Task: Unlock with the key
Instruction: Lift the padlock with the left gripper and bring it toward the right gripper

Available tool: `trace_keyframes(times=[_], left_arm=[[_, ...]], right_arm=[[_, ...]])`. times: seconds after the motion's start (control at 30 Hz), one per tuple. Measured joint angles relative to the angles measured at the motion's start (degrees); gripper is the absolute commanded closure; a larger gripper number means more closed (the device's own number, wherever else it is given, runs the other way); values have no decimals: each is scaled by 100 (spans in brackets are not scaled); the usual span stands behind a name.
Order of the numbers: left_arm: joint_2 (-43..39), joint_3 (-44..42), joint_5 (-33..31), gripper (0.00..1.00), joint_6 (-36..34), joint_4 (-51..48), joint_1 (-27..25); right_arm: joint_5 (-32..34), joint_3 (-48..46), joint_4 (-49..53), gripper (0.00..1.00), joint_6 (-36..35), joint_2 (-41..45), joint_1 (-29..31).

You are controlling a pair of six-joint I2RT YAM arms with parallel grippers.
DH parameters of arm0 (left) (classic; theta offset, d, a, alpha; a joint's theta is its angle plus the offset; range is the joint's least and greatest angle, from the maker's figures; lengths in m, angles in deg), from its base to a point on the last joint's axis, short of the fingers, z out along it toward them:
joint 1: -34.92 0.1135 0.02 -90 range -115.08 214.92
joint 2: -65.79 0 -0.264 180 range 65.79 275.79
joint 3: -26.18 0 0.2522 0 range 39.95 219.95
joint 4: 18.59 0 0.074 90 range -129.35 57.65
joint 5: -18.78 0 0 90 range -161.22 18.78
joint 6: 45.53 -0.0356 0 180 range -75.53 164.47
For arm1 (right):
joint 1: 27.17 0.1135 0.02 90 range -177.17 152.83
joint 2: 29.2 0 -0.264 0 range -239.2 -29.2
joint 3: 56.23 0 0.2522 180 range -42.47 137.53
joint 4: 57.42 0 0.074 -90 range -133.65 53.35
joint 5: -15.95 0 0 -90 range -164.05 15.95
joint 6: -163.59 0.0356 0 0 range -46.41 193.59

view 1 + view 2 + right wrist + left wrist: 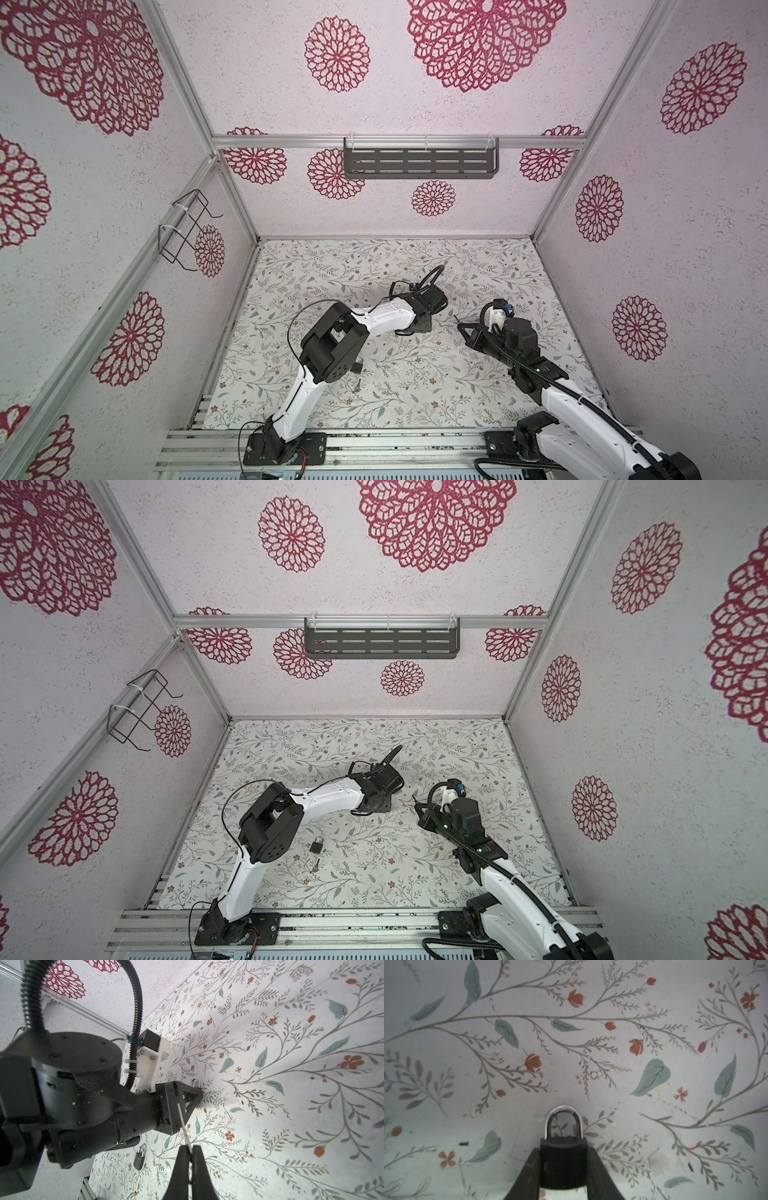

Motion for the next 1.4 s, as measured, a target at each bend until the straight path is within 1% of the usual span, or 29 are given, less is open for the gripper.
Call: trace_keyframes(times=[0.2, 0.3, 0.4, 0.53, 0.67, 0.7, 0.83, 0.9, 0.97, 1.0, 1.1, 1.13, 1.23, 1.4], left_arm=[[-400, -350, 7, 100, 76, 85, 4], [-702, -597, -22, 100, 186, 173, 7], [-1346, -1078, -74, 100, 356, 352, 15], [-2028, -1506, -120, 100, 619, 625, 31], [-2492, -1899, -153, 100, 881, 879, 35], [-2734, -2122, -170, 100, 1021, 955, 35], [-3101, -2367, -205, 100, 1261, 1060, 35], [-3316, -2546, -212, 100, 1432, 1224, 37], [-3519, -2721, -221, 100, 1578, 1331, 35], [-3641, -2822, -236, 100, 1668, 1366, 37], [-3906, -3036, -264, 100, 1858, 1480, 35], [-4166, -3239, -352, 100, 2022, 1482, 31], [-4548, -3399, -507, 100, 2245, 1423, 28], [-4776, -3493, -662, 100, 2476, 1478, 11]], right_arm=[[-2, 0, 37, 100, -2, 76, 0], [-4, 2, 96, 100, -4, 107, 0], [-4, 9, 177, 100, -4, 142, 0], [-4, 76, 293, 100, -4, 140, 0], [9, 258, 387, 100, -4, 133, 52], [61, 341, 393, 100, -7, 122, 149], [269, 538, 385, 100, -15, 81, 518], [647, 682, 326, 100, -44, -59, 973], [807, 754, 212, 100, -50, -227, 1443], [852, 756, 151, 100, -48, -291, 1582], [1091, 754, -31, 100, -42, -461, 1814], [1161, 754, -136, 100, -39, -533, 1908], [1412, 754, -422, 100, -31, -691, 2188], [1862, 754, -968, 100, 2, -1056, 2787]])
